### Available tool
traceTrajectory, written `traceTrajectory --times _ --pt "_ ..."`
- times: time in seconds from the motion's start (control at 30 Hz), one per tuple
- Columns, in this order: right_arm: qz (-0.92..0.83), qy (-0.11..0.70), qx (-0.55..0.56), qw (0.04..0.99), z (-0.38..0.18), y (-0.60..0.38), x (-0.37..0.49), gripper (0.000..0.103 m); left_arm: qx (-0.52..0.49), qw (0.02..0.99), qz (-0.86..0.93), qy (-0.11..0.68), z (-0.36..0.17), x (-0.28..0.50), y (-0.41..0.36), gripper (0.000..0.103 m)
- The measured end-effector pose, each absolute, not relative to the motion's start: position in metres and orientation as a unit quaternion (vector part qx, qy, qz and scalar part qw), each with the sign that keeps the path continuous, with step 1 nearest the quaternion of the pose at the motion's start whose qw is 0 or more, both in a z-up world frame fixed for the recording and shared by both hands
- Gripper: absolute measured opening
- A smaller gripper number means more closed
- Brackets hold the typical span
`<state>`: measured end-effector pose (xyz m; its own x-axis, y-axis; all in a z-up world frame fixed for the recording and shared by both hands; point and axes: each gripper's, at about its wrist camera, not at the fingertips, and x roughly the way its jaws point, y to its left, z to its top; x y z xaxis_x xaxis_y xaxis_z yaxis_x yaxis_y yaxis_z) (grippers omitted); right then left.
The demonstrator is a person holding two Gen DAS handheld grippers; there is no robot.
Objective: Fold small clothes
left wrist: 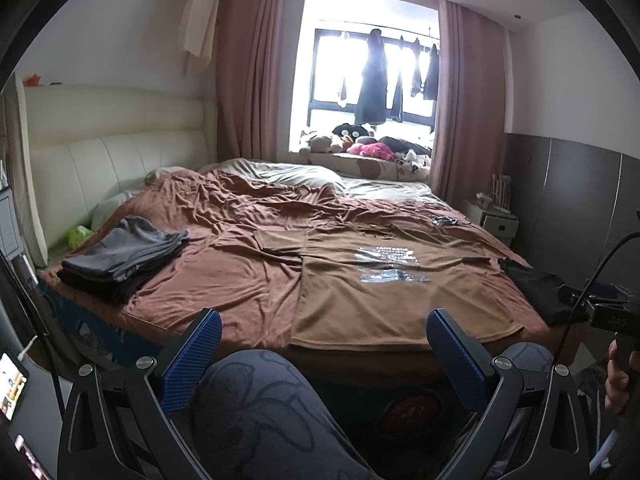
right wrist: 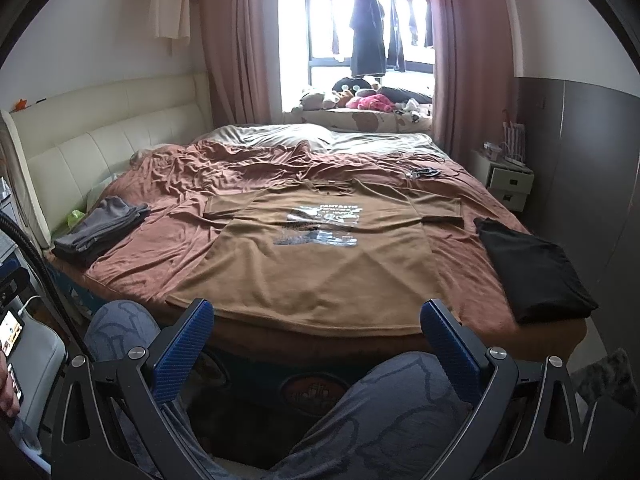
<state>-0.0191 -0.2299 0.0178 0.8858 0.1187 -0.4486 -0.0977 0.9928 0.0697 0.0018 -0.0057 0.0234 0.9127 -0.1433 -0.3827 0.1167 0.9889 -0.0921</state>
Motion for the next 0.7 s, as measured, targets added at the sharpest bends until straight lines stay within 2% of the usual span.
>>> traceTrajectory --times 0.7 --pt "0.053 0.239 0.031 0.969 0.016 -0.236 -0.011 0.103 -0.036 0.976 -0.076 0.2 0.027 0.006 -0.001 0.103"
